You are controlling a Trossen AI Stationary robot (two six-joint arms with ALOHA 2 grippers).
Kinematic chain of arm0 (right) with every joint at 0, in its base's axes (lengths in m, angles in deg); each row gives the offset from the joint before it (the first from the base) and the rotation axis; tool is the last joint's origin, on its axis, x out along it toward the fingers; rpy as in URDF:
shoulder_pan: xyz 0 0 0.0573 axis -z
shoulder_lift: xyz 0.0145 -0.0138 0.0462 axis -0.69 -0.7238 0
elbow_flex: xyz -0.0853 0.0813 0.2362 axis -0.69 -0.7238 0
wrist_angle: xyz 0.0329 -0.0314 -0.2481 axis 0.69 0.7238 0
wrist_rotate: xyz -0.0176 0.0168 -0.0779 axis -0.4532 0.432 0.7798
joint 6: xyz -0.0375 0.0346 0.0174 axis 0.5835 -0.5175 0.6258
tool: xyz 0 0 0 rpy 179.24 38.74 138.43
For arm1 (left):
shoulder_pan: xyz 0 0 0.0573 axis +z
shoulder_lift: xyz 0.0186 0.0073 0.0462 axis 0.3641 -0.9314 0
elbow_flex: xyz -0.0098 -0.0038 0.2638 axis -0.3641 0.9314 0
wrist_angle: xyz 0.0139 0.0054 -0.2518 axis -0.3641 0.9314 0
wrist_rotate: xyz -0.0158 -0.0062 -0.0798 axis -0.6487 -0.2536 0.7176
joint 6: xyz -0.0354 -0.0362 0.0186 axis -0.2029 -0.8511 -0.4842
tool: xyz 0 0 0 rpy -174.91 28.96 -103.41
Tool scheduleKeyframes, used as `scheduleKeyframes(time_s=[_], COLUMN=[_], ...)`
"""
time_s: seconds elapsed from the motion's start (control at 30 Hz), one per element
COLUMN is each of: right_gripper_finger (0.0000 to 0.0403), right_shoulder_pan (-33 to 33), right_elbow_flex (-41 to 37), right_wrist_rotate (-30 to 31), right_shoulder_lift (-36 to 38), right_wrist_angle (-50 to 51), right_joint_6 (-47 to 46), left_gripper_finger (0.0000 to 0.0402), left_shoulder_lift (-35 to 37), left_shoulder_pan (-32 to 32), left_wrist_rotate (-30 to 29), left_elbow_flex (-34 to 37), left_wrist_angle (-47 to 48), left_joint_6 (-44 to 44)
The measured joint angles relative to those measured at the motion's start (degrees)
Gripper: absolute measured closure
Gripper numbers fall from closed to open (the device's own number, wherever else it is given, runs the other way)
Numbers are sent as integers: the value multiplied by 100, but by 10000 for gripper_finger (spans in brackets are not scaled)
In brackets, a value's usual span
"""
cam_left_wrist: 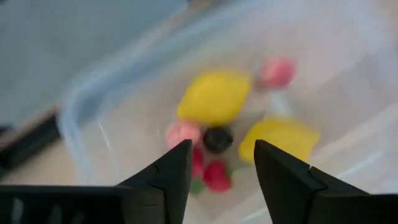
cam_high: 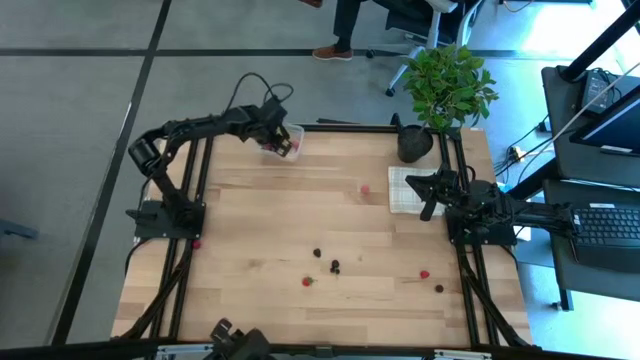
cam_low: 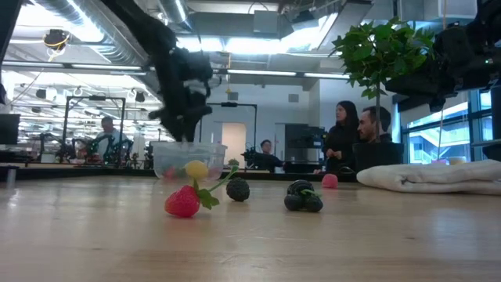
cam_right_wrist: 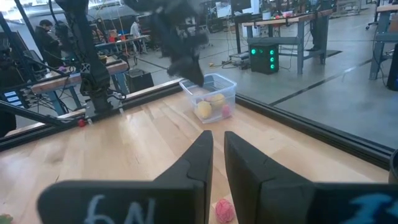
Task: Pick and placing Produce into tupperware
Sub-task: Put the top blackberry into the transparent bin
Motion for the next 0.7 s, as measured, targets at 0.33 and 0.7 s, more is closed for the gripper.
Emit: scheduleKeyframes(time_s=[0.33,0.7], right_gripper_finger=[358,358], right_shoulder_pan=[-1,0], right_elbow_flex=[0,0], right_wrist_rotate=[-1,0], right_shoulder_lift=[1,1], right_wrist_angle=[1,-166], right_joint_6=[-115,-114], left_gripper_finger=[240,251], left_shoulder_lift=[853,2201], left_shoulder_pan=[-607,-1855], left_wrist_rotate=[-2,905], left_elbow_flex=[-867,929], left_wrist_angle=[-640,-3405], left_joint_6=[949,1620])
